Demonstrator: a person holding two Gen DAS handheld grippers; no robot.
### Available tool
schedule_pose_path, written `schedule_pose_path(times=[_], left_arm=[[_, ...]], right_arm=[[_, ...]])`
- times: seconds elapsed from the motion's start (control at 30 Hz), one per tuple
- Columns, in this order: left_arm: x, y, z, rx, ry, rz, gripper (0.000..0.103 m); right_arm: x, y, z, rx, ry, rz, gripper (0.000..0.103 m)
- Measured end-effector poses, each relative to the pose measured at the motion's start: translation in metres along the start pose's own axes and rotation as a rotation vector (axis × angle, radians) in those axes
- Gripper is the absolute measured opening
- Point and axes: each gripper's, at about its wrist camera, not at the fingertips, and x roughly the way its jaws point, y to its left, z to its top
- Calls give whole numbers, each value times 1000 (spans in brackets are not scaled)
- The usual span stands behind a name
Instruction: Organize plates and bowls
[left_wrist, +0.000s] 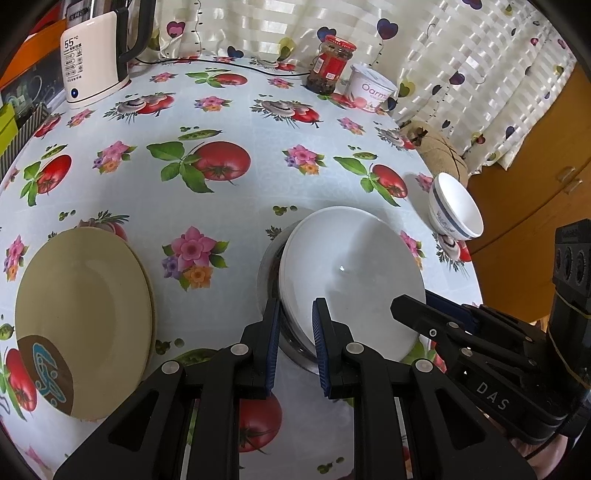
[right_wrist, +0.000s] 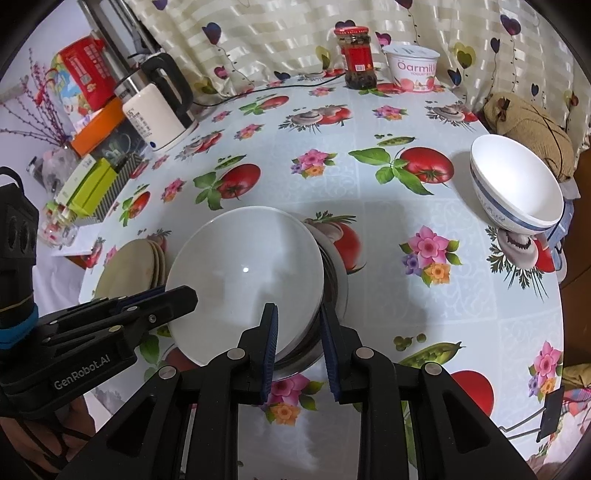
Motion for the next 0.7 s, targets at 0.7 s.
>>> schedule_pose_path(times=[0.7], left_arm=[[-20,1,6,3,-76,-26,18]], right_arm=[[-21,-7,6,-20,-65,-22,37]])
